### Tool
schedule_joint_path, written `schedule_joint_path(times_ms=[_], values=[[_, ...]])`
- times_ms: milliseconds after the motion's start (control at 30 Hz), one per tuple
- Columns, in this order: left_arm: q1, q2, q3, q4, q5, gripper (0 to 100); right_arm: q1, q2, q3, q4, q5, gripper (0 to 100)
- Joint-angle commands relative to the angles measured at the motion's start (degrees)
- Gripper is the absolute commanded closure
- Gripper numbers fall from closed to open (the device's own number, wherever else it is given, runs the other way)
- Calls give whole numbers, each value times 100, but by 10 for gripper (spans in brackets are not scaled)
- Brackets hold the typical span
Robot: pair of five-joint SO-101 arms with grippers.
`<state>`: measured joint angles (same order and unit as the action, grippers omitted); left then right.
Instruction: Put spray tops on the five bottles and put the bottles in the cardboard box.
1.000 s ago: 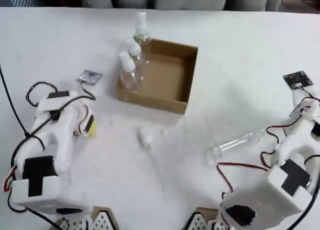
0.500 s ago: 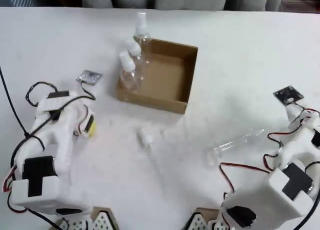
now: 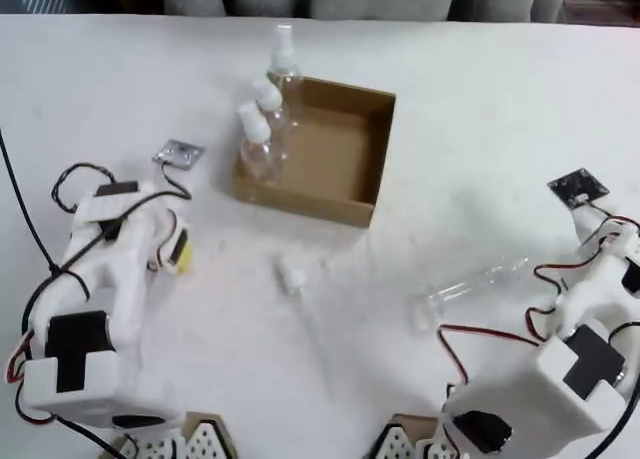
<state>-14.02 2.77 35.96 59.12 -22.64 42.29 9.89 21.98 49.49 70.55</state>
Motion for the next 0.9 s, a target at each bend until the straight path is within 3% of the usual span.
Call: schedule_joint_path(times_ms=[0, 100, 267, 467, 867], values=[[-92, -365, -26, -70, -70, 980, -163, 180, -255, -75, 70, 723], [-92, -365, -26, -70, -70, 980, -163, 470, -545, -40, 70, 762], [-92, -365, -26, -70, -70, 980, -136, 611, -774, -31, 70, 991], [-92, -365, -26, -70, -70, 980, -57, 286, -1433, 743, -79, 981], [-92, -365, -26, -70, -70, 980, -418, -1956, -2057, 2967, -2752, 982]])
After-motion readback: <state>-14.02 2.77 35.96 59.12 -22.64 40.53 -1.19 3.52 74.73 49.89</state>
